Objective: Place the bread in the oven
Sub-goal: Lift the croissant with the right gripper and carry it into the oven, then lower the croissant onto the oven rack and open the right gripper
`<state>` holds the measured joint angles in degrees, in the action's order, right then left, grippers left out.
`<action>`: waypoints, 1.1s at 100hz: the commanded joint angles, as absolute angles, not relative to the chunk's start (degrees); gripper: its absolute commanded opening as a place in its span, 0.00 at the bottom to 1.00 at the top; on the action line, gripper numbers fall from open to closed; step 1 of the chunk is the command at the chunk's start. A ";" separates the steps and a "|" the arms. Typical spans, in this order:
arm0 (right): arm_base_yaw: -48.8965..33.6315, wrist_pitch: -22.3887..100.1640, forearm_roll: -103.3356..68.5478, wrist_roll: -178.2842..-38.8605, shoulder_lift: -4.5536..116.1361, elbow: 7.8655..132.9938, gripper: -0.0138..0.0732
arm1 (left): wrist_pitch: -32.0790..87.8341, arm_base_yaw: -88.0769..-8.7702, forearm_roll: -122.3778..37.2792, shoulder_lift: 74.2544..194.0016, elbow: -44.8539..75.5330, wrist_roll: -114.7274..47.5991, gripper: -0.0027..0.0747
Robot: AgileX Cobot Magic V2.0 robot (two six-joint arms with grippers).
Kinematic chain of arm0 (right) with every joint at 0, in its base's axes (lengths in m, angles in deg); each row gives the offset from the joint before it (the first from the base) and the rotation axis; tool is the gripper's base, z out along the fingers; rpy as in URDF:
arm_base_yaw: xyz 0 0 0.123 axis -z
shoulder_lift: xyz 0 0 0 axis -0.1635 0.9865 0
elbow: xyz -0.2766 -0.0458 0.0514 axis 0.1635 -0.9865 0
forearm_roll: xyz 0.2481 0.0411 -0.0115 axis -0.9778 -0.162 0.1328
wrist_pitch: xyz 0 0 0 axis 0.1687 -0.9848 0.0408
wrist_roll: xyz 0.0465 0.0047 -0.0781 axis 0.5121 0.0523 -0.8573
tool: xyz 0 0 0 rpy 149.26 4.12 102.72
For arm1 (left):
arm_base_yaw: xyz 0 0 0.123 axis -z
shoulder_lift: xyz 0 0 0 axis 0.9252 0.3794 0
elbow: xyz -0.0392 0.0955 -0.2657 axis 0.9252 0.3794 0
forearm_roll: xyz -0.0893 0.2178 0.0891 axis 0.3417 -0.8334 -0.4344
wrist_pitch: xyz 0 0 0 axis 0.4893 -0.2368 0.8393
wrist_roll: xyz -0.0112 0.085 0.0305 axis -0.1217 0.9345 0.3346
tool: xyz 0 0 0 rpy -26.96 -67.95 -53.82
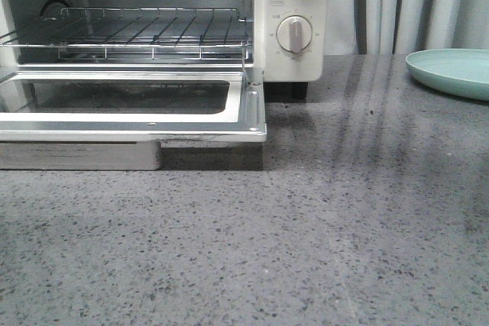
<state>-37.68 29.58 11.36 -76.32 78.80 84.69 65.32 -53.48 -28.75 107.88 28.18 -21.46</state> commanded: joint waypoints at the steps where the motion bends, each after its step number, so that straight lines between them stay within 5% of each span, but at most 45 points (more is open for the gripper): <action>1: -37.88 30.79 13.02 -77.10 80.73 89.22 0.08 | 62.53 -53.05 -25.74 106.88 26.57 -21.95 0.01; 83: -29.92 27.74 17.12 -77.10 99.08 102.81 0.09 | 63.64 -53.05 -26.25 101.75 26.57 -22.17 0.01; 92: -29.92 28.32 16.90 -77.10 99.08 102.81 0.21 | 63.52 -53.05 -26.54 101.75 26.68 -22.17 0.01; 110: -29.92 29.16 15.90 -77.10 99.08 102.81 0.70 | 63.39 -53.05 -26.54 101.75 27.13 -22.17 0.01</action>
<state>-31.77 26.31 13.57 -76.69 101.91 100.75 66.78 -53.48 -28.86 101.39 28.22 -21.55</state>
